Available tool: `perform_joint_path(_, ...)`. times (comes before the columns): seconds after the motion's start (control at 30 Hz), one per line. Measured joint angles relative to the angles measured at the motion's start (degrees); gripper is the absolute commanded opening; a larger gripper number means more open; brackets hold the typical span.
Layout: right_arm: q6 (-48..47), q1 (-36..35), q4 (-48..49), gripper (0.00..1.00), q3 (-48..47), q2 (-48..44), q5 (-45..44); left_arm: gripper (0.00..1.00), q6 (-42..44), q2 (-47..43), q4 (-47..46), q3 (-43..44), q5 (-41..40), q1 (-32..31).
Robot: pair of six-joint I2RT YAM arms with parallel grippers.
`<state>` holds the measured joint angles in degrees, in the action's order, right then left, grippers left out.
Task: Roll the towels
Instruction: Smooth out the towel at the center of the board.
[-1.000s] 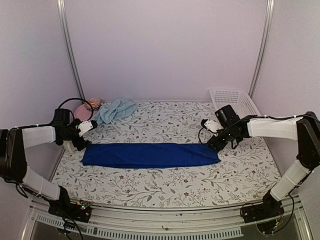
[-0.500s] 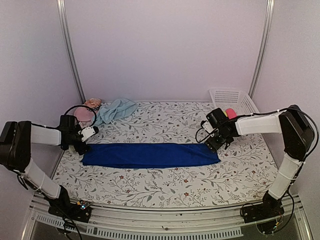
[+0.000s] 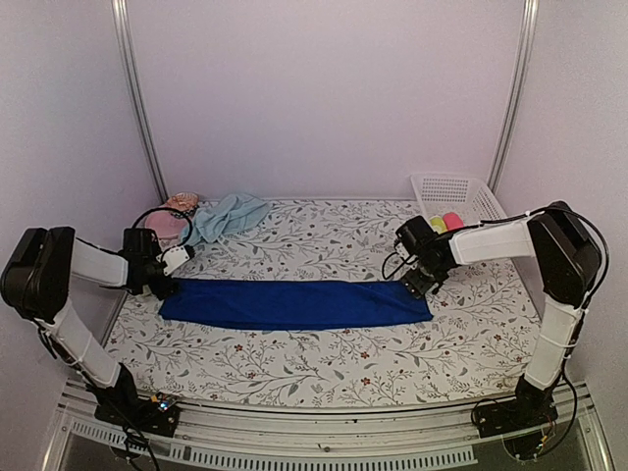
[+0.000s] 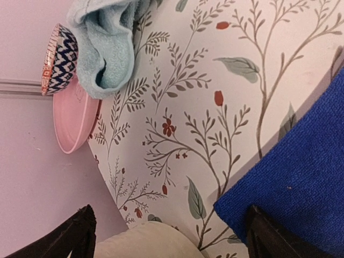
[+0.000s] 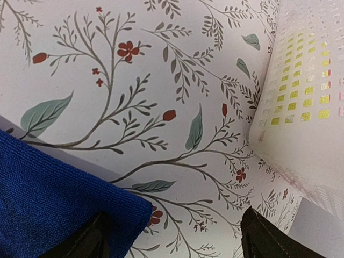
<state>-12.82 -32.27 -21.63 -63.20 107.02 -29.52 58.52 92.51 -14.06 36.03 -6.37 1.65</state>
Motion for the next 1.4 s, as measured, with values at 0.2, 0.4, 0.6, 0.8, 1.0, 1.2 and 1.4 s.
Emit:
perform_joint_path(0.2,0.2,-0.3,0.4,0.86,-2.9,3.1,-5.1,0.97,0.2,0.8,-3.0,-0.5,-2.3,-0.5)
perform_joint_path(0.4,0.8,-0.5,1.4,0.86,-4.0,4.8,-9.2,0.97,0.2,1.8,-5.0,-0.5,-4.6,-0.6)
perform_joint_path(0.6,2.1,-0.5,-0.1,0.87,-4.4,4.4,-8.2,0.97,-1.1,1.9,-4.9,-0.2,-5.6,-0.7)
perform_joint_path(0.8,6.2,-0.4,-7.4,0.99,-4.4,-3.6,-2.4,0.97,-6.2,-2.7,2.0,1.6,-4.7,-0.7)
perform_joint_path(1.0,9.4,-1.9,-10.6,0.97,-7.1,-11.8,3.6,0.97,-9.0,-13.6,6.3,1.8,-0.8,-1.0)
perform_joint_path(1.2,12.0,-7.0,-9.0,0.76,-12.1,-12.4,12.1,0.90,-8.3,-21.7,10.3,-0.1,6.9,-5.6)
perform_joint_path(1.4,15.8,-8.4,-5.1,0.33,-18.3,-5.1,21.2,0.65,-7.1,-23.8,12.7,-2.9,12.6,-15.7)
